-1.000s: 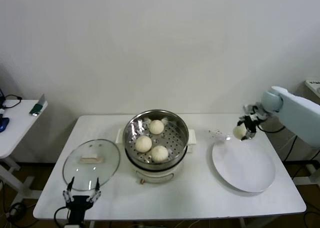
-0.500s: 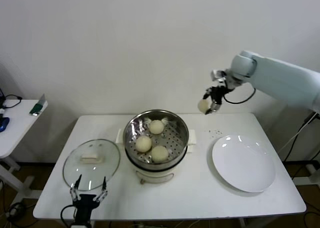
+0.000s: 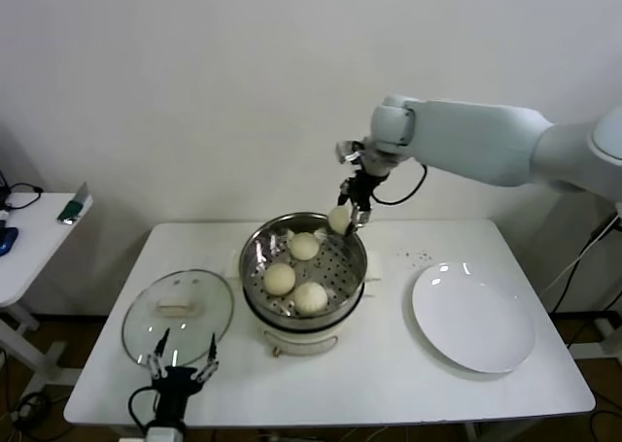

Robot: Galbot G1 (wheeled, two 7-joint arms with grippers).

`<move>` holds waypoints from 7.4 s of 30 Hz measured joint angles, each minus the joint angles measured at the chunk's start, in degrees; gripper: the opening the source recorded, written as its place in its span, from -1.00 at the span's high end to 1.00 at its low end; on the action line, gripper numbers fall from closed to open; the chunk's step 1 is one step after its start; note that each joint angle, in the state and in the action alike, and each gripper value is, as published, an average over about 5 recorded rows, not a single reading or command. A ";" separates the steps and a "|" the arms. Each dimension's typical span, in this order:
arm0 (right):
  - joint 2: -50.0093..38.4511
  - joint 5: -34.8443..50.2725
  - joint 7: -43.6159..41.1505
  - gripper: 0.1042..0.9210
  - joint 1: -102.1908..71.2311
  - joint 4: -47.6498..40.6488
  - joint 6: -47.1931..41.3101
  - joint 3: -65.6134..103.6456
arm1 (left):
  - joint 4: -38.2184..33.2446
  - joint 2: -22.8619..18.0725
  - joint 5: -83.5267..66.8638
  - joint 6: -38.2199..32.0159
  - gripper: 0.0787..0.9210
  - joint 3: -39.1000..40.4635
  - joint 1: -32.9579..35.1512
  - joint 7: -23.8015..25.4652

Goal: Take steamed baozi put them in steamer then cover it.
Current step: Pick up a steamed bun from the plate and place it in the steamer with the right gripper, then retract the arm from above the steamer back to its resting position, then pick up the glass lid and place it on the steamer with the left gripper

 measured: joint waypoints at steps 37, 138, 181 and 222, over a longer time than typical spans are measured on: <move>4.26 -2.03 0.75 -0.76 -5.11 0.68 -1.54 -2.81 | 0.69 1.64 -2.08 0.24 -0.77 -0.96 -0.98 0.13; -17.54 -20.90 47.65 -0.76 -119.58 33.70 17.53 127.04 | 22.15 10.33 66.70 4.36 -0.77 -3.16 -20.96 -0.73; -15.75 -24.13 47.56 -0.76 -117.48 30.78 17.88 124.35 | 32.22 11.33 63.44 5.74 0.82 -0.97 -28.48 -7.42; -15.58 -26.69 44.85 -0.76 -115.03 26.55 18.93 123.28 | -10.10 31.81 53.92 40.08 0.83 12.22 -21.25 5.41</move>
